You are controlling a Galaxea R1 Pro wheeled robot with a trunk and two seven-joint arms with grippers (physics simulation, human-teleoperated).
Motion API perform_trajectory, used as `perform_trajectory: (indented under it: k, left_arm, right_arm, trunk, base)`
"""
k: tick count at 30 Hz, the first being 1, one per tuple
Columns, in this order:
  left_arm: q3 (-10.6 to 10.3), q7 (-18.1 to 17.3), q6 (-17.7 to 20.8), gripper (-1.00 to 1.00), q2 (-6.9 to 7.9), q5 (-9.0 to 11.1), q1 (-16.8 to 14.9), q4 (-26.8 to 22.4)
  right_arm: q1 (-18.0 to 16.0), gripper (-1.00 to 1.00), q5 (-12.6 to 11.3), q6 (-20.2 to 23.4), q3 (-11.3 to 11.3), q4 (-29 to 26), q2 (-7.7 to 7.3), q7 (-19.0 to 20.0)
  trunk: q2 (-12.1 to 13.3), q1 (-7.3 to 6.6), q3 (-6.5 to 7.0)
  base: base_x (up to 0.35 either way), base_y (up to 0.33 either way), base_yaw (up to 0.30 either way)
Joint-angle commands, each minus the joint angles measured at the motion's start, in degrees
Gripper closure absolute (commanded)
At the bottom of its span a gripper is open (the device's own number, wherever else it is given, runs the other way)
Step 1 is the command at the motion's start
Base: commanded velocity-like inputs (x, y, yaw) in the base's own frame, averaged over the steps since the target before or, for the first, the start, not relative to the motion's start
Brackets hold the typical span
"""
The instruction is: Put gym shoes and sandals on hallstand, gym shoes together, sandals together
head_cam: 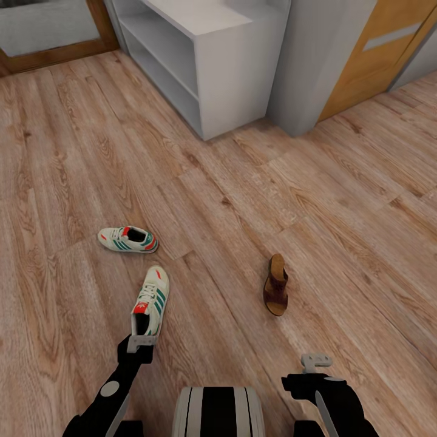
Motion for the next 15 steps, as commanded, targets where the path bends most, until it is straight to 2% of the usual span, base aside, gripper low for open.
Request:
perform_trajectory:
  k: [1,13,15]
  left_arm:
    - [0.2,0.1,-0.2,1.0,-0.02,-0.5,0.0,0.0]
    - [0.4,0.1,0.1,1.0,0.01,-0.4,0.0,-0.7]
    - [1.6,0.2,0.2,1.0,0.05,-0.4,0.0,-3.4]
  right_arm:
    - [0.0,-1.0,0.0,0.3,-0.1,-0.2,0.01,-0.1]
    - [0.0,-1.0,0.1,0.3,0.1,-0.2,0.01,-0.1]
    - [0.0,-1.0,-0.2,-5.4,0.1,-0.2,0.01,0.0]
  trunk:
    - [0.0,-0.03,0.2]
    - [0.2,-0.34,2.86]
    - [0.2,-0.39,3.3]
  base:
    - [0.0,0.0,0.0]
    - [0.0,0.0,0.0]
    - [0.0,0.0,0.0]
